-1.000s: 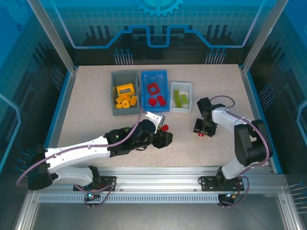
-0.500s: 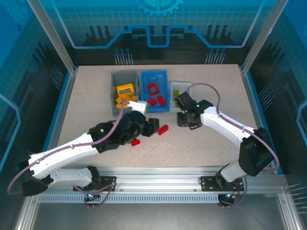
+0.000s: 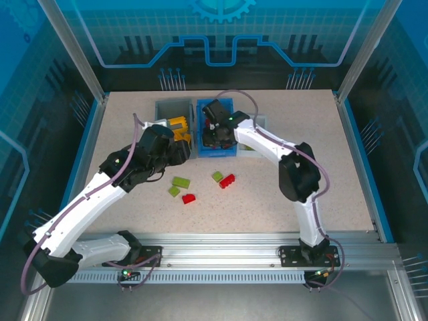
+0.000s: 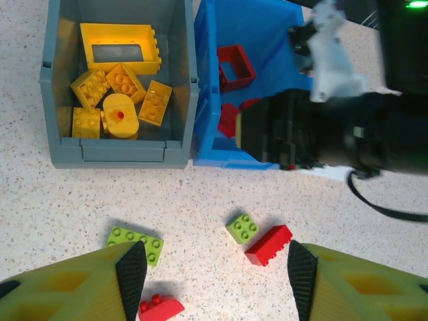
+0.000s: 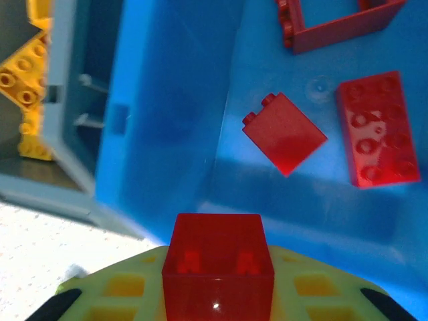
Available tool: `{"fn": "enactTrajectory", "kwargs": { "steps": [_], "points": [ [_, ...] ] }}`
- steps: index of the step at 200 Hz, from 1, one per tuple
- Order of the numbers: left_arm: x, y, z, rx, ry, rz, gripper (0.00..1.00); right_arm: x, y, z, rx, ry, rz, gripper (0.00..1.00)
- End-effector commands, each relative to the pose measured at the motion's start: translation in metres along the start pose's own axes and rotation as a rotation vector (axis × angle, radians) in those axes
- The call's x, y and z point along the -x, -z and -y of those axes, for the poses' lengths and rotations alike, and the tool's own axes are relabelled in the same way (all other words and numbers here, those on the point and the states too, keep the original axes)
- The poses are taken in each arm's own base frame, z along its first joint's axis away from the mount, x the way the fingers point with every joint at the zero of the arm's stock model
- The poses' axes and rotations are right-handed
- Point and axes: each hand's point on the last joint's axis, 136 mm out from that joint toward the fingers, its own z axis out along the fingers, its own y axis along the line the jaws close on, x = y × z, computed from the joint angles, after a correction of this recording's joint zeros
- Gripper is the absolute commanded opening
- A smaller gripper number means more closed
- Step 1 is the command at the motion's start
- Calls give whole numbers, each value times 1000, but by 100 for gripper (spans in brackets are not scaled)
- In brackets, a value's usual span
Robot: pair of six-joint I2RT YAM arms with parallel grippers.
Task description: Sort the legos into containers by color
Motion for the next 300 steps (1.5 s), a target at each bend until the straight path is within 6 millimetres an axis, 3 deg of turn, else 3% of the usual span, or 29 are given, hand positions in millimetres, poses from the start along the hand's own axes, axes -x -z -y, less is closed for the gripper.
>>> {"fn": "enactTrajectory", "kwargs": {
  "steps": [1, 30, 83, 114, 148, 169, 185, 202, 240, 300],
  "points": [
    [-1, 7, 4, -30, 14, -26, 62, 4, -11, -3, 43, 9, -51, 32],
    [-8, 4, 1, -29, 14, -42, 62, 2, -26, 6, 29, -15, -76, 35],
    [-13, 5, -1, -36, 21, -49, 62, -1, -27, 13, 17, -24, -86, 56],
    [-15, 6, -4, -32, 19, -52, 62, 5, -2, 10, 6, -7, -34, 58],
    [-23, 7, -13, -8, 18, -65, 62, 9, 47, -2, -12, 54, 76, 57],
    [-31, 11, -25, 25, 24, -76, 62, -4, 68, -10, -19, 127, 111, 58],
    [-40, 18, -41, 69, 35, -86, 62, -27, 72, -19, -32, 238, 103, 61],
    [-52, 25, -62, 124, 62, -90, 63, -59, 65, -35, -6, 363, 56, 64],
    [-82, 41, -113, 239, 162, -68, 63, -120, 36, -94, 122, 670, -28, 71],
    [-98, 51, -135, 248, 213, -42, 63, -140, -25, -103, 86, 849, -171, 74]
  ]
}}
